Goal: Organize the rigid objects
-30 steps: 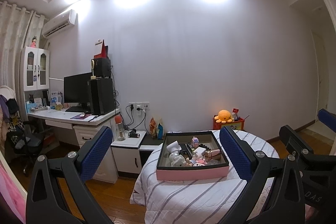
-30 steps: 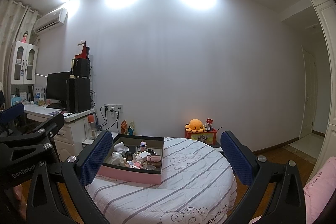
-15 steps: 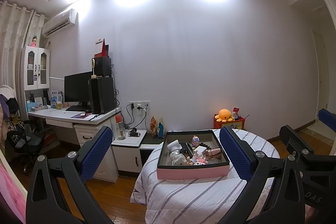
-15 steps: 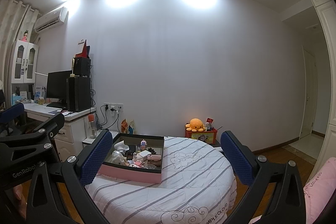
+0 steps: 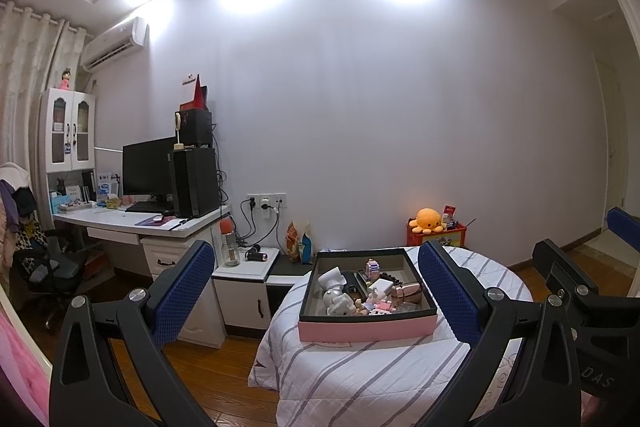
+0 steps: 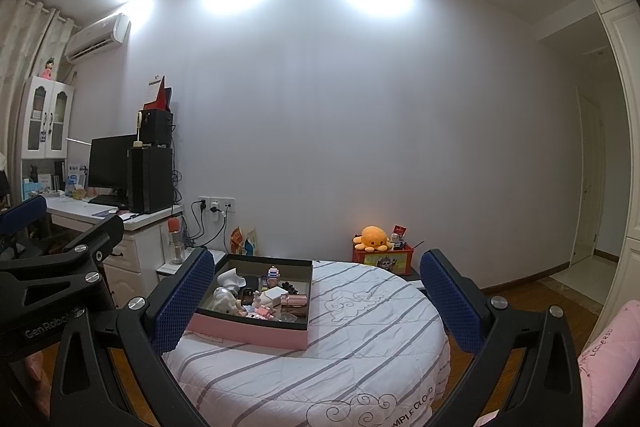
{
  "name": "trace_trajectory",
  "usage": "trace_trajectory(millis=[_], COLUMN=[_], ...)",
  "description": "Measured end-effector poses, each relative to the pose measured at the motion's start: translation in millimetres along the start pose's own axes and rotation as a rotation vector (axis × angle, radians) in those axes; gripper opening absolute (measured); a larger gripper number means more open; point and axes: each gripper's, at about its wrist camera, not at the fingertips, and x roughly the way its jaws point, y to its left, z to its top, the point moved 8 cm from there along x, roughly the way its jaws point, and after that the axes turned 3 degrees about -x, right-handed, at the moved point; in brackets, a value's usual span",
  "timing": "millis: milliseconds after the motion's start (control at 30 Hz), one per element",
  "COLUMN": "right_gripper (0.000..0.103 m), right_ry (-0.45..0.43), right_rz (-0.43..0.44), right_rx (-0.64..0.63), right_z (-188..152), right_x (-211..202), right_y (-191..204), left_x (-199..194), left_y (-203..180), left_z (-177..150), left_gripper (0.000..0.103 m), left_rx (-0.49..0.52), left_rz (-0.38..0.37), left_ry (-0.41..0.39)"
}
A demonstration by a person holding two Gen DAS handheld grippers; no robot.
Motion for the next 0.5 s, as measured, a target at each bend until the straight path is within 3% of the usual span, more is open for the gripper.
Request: trace_trajectory(millis=[500], right_gripper=[0.103], right_ry=[0.006], right_rz=[0.001], right_rx=[-0.001], right_z=[-1.7], right_x=[1.7], right_y=[-1.1], left_x=[-0.4], left_y=[-0.1], left_z=[0.2], left_gripper=[0.103], left_rx=[0.003], left_rz=[0.002], left_ry=[0.001])
